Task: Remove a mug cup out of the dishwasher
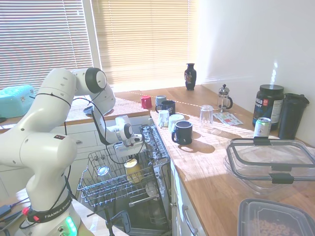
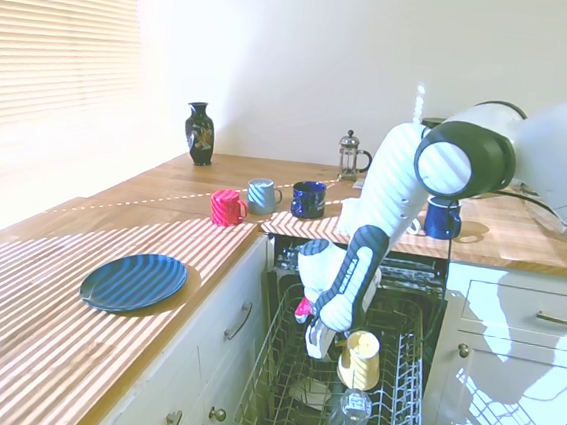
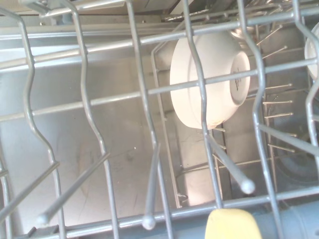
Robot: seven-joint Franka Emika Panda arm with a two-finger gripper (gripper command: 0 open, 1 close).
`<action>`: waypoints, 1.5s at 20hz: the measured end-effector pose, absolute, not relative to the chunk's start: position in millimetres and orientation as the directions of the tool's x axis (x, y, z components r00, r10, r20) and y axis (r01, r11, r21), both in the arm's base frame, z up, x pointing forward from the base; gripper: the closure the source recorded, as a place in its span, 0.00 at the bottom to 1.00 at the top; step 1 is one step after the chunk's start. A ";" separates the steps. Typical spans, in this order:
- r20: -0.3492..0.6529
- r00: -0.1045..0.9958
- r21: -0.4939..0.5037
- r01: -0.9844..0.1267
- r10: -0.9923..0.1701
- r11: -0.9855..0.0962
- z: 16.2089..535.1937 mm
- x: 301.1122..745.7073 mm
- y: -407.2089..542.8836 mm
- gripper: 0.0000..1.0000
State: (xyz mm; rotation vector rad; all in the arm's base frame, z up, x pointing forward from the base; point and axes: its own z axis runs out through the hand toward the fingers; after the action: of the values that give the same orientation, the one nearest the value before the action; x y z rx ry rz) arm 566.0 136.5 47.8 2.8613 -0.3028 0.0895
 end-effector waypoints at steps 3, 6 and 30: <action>0.098 0.975 0.273 -0.220 -0.201 -0.936 52.7 565.5 140.4 1.00; 0.107 0.975 0.295 -0.217 -0.194 -0.930 58.8 558.1 150.6 1.00; 0.133 0.975 0.395 -0.218 -0.179 -0.892 111.9 542.2 189.9 1.00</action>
State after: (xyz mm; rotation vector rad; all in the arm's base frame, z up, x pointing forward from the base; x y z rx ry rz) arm 542.2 189.9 111.9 2.7042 -0.2838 0.1295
